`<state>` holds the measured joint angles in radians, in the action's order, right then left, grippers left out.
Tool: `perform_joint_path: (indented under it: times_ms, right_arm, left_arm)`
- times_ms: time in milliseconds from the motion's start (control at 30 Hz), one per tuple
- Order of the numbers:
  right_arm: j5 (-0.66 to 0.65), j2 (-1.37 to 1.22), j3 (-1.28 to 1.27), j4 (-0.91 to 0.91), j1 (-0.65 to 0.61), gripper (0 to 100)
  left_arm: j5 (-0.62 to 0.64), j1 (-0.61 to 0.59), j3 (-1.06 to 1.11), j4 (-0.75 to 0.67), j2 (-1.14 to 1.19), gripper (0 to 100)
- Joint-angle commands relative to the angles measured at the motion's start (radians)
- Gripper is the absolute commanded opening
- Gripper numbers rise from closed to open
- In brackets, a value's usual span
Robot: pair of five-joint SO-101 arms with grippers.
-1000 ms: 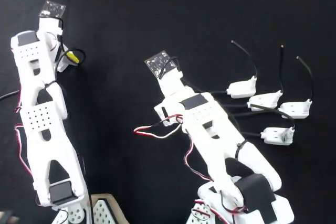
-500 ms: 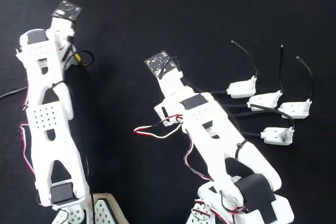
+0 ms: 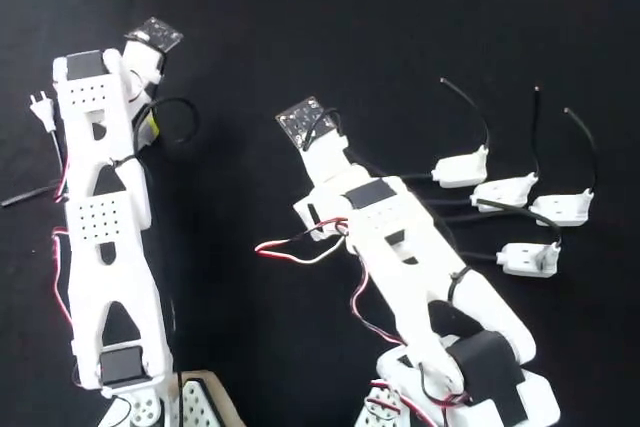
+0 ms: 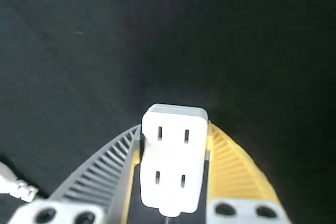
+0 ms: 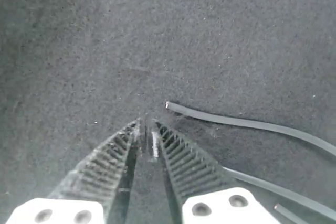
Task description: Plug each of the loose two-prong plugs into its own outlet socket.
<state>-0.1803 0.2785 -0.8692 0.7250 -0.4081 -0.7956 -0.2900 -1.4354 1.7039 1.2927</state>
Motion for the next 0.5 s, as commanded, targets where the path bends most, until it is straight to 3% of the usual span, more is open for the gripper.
perform_joint_path:
  times_ms: [0,200,467]
  right_arm:
    - [-0.008,0.044,0.010,0.029,0.003,1.2]
    - [-0.005,0.211,-0.028,0.061,0.063,1.2]
    - [0.002,0.361,-0.081,0.069,0.084,1.2]
  left_arm:
    - [0.012,0.044,-0.005,0.058,0.003,4]
    - [0.029,0.042,0.082,0.061,-0.044,3]
    - [0.066,0.054,0.541,0.055,-0.391,3]
